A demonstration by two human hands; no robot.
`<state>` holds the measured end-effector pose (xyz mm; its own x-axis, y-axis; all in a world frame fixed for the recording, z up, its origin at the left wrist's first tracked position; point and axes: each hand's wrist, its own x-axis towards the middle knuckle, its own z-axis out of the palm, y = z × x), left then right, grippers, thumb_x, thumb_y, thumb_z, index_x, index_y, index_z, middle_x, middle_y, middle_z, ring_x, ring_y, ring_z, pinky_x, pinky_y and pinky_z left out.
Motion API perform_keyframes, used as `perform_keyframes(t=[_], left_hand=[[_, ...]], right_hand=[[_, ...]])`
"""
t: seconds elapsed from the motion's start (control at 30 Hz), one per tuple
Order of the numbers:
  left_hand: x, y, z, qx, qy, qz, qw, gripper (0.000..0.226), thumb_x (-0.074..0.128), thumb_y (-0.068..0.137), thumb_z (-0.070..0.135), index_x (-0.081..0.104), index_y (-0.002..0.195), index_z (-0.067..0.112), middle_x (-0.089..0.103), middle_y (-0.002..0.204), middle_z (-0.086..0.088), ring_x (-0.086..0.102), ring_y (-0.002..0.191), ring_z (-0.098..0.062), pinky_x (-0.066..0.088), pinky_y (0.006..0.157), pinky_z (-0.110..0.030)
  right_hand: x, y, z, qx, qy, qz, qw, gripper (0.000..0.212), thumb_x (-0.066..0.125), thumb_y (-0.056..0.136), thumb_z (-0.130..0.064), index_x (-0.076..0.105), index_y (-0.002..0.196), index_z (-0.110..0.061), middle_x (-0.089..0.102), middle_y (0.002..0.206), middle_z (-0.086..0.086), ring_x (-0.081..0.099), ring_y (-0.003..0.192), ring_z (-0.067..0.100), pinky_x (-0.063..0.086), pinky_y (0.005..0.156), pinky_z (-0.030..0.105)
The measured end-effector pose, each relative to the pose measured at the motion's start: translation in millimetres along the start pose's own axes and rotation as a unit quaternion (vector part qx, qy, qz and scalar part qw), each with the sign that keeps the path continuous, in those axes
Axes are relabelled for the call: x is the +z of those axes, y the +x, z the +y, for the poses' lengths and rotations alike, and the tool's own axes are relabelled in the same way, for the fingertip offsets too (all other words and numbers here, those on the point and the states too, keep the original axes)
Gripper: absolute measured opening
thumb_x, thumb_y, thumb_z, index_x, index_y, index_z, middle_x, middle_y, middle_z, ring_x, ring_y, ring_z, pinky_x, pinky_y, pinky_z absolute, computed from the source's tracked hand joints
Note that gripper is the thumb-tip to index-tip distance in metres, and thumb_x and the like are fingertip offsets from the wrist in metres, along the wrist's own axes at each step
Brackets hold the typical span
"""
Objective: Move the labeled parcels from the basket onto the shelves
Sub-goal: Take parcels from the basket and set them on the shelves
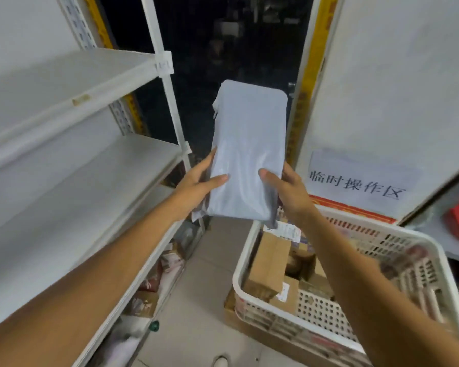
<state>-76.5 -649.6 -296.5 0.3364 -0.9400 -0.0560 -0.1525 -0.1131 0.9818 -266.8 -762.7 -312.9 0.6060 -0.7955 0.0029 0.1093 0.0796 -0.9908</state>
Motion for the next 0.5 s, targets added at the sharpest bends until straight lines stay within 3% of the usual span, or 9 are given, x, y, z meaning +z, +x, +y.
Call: perform_keyframes(t=[0.1, 0.2, 0.3, 0.5], left_hand=[[40, 22, -19, -0.011, 0.02, -0.071, 0.997, 0.084, 0.077, 0.07, 0.052, 0.036, 0.142, 0.045, 0.05, 0.14, 0.011, 0.048, 0.129, -0.013, 0.04, 0.108, -0.047], [83, 41, -34, -0.025, 0.022, -0.128, 0.991, 0.071, 0.073, 0.082, 0.027, 0.04, 0.144, 0.032, 0.053, 0.138, 0.008, 0.051, 0.126, -0.012, 0.042, 0.107, -0.041], [118, 49, -51, -0.05, 0.007, -0.167, 0.985, 0.067, 0.071, 0.084, 0.018, 0.041, 0.143, 0.026, 0.056, 0.134, 0.003, 0.055, 0.122, -0.016, 0.048, 0.101, -0.038], [205, 50, -90, -0.094, 0.004, -0.259, 0.961, 0.067, 0.069, 0.085, 0.013, 0.039, 0.143, 0.032, 0.056, 0.133, 0.004, 0.055, 0.12, -0.015, 0.048, 0.099, -0.035]], right_hand=[[-41, -26, 19, 0.029, -0.009, 0.07, 0.997, 0.036, 0.065, 0.091, -0.024, 0.056, 0.126, -0.021, 0.067, 0.117, 0.003, 0.066, 0.105, 0.025, 0.057, 0.084, 0.041], [-75, -53, 33, 0.075, -0.009, 0.137, 0.988, 0.032, 0.065, 0.091, -0.023, 0.058, 0.122, -0.026, 0.068, 0.116, 0.0, 0.066, 0.103, 0.021, 0.056, 0.074, 0.032], [-98, -76, 44, 0.114, -0.01, 0.19, 0.975, 0.028, 0.066, 0.09, -0.024, 0.06, 0.117, -0.028, 0.068, 0.111, -0.003, 0.067, 0.1, 0.02, 0.057, 0.075, 0.031], [-151, -130, 77, 0.154, -0.004, 0.31, 0.938, 0.036, 0.066, 0.09, -0.015, 0.058, 0.125, -0.015, 0.068, 0.111, -0.001, 0.067, 0.089, 0.011, 0.053, 0.061, 0.018]])
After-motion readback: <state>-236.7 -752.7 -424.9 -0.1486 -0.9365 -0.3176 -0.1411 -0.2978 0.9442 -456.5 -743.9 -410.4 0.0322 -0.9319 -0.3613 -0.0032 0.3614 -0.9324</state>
